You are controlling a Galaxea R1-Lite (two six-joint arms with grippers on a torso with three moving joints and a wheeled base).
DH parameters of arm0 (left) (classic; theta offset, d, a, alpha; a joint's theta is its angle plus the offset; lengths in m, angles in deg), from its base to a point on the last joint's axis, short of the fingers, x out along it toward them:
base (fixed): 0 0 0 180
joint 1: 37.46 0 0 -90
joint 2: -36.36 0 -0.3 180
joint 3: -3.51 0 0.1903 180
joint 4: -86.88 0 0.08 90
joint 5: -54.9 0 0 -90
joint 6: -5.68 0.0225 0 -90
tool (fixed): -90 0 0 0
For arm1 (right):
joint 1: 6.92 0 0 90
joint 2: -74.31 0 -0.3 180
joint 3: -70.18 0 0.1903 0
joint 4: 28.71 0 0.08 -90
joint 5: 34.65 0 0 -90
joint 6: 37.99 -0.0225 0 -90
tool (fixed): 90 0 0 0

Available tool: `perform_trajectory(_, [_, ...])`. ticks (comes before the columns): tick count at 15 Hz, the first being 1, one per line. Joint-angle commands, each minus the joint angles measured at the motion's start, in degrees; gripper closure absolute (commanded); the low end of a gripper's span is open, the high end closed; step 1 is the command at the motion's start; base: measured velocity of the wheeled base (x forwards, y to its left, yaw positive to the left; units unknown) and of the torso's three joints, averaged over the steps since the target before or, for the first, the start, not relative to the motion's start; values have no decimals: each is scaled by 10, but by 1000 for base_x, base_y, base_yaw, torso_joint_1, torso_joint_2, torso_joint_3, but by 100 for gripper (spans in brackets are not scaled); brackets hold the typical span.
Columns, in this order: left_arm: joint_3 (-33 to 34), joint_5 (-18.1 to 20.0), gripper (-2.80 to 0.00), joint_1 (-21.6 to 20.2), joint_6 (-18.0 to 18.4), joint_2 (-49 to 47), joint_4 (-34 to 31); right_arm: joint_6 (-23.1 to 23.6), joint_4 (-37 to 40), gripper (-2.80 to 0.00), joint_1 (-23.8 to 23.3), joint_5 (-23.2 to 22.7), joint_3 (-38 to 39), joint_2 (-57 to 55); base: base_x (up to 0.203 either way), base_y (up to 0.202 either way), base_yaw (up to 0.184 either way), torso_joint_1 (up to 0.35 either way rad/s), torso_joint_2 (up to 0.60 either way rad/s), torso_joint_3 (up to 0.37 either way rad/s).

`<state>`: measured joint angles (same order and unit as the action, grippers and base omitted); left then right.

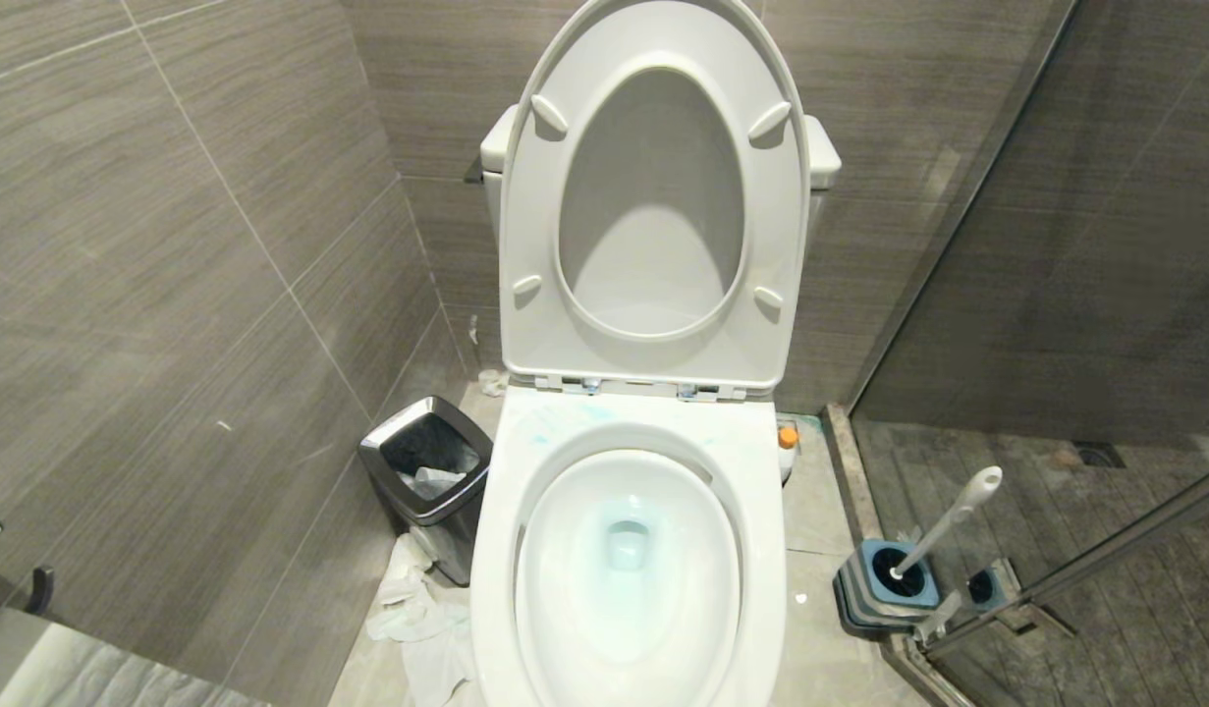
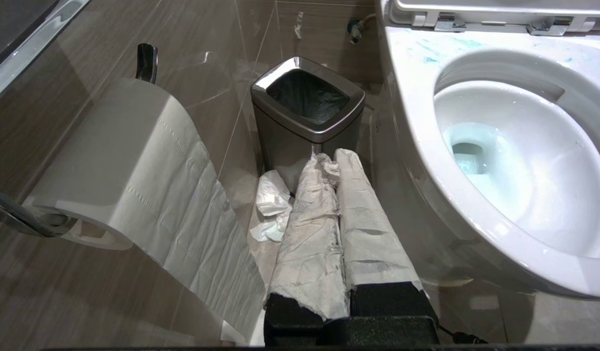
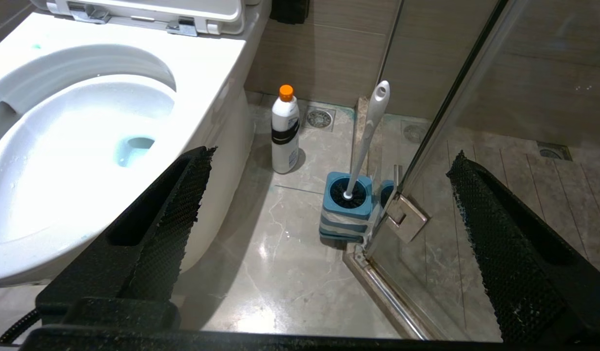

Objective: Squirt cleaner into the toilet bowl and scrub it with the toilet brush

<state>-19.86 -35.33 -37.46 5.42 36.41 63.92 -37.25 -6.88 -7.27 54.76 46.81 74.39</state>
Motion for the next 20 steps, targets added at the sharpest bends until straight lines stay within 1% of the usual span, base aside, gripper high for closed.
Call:
perform_trajectory(1, [4, 0, 0, 0, 0, 0, 0, 1, 0, -280, 0, 0, 6, 0, 0, 0, 0, 0, 0, 0])
perform_trajectory(20, [4, 0, 0, 0, 0, 0, 0, 0, 0, -280, 0, 0, 6, 0, 0, 0, 0, 0, 0, 0])
